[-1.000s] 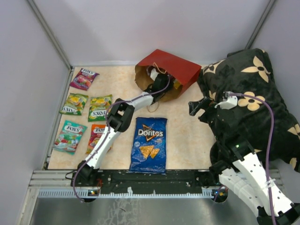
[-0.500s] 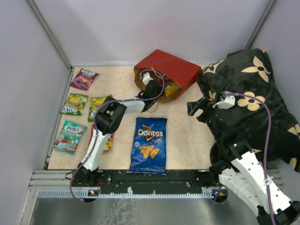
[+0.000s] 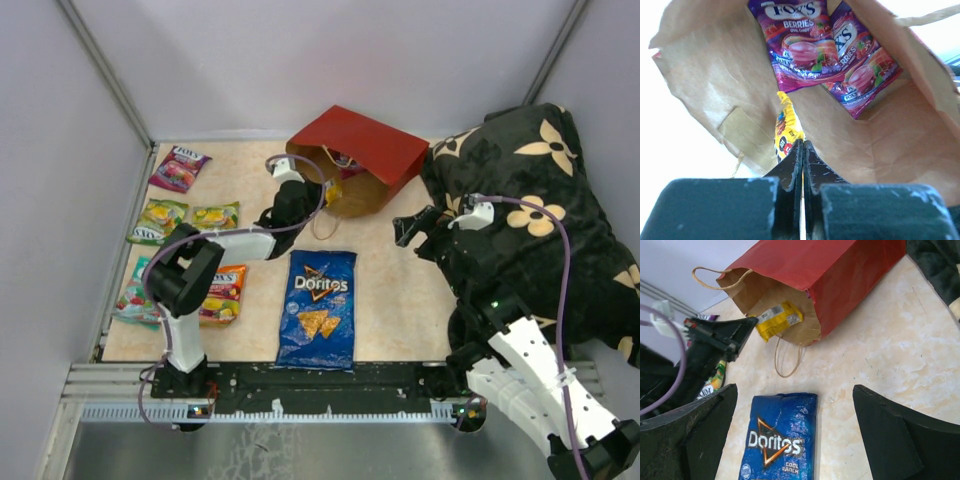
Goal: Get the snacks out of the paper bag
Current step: Take out the snack from the paper bag, then place the snack at the center of the board.
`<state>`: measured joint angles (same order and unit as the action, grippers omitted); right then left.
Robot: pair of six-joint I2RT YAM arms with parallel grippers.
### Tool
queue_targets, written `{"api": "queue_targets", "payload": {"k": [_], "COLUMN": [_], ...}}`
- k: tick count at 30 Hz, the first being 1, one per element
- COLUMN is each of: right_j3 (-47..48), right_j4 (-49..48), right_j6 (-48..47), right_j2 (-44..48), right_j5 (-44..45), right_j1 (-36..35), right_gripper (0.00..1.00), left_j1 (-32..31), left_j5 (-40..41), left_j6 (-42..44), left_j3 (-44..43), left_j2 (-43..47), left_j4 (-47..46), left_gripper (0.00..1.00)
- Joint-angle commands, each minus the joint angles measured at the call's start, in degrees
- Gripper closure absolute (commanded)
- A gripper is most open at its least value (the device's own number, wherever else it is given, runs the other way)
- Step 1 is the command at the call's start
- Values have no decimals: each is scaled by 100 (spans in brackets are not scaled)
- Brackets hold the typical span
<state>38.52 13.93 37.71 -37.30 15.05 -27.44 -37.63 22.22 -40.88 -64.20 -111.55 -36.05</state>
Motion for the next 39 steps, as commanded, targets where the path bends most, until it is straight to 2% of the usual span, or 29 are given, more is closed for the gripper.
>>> {"api": "queue_targets", "payload": {"k": [1, 7, 12, 18, 21, 23, 26, 31, 39], "right_j3": [-46, -66, -48, 97, 211, 265, 340, 393, 355], "right_j4": [-388, -352, -297, -67, 55, 126, 235, 457, 682], "right_j6": [32, 76, 57, -239, -411, -511, -624, -712, -778], "right_j2": [-5, -62, 46, 202, 297, 368, 473, 677, 944], "right_j5": [-65, -55, 14, 359, 530, 632, 777, 937, 1077], "right_j1": [46, 46, 45, 46, 46, 46, 44, 46, 46], "right_gripper": [1, 1, 1, 1, 1, 1, 1, 1, 1], "left_j1": [-8, -8, -34, -392, -624, -727, -763, -864, -1133], "left_j5": [-38, -567, -2106, -4355, -5458, -5840, -6174, -6259, -5588], "left_j6": [533, 304, -13, -134, 190, 626, 1102, 994, -863], "left_j3": [604, 1634, 1908, 2033, 2008, 1831, 1528, 1175, 1428], "left_j2": [874, 2282, 3161, 3162, 2963, 2762, 2397, 1693, 584], "left_j4": [-279, -44, 715, 884, 759, 1028, 1527, 1353, -821], "left_gripper": [100, 100, 100, 100, 100, 100, 100, 100, 100]}}
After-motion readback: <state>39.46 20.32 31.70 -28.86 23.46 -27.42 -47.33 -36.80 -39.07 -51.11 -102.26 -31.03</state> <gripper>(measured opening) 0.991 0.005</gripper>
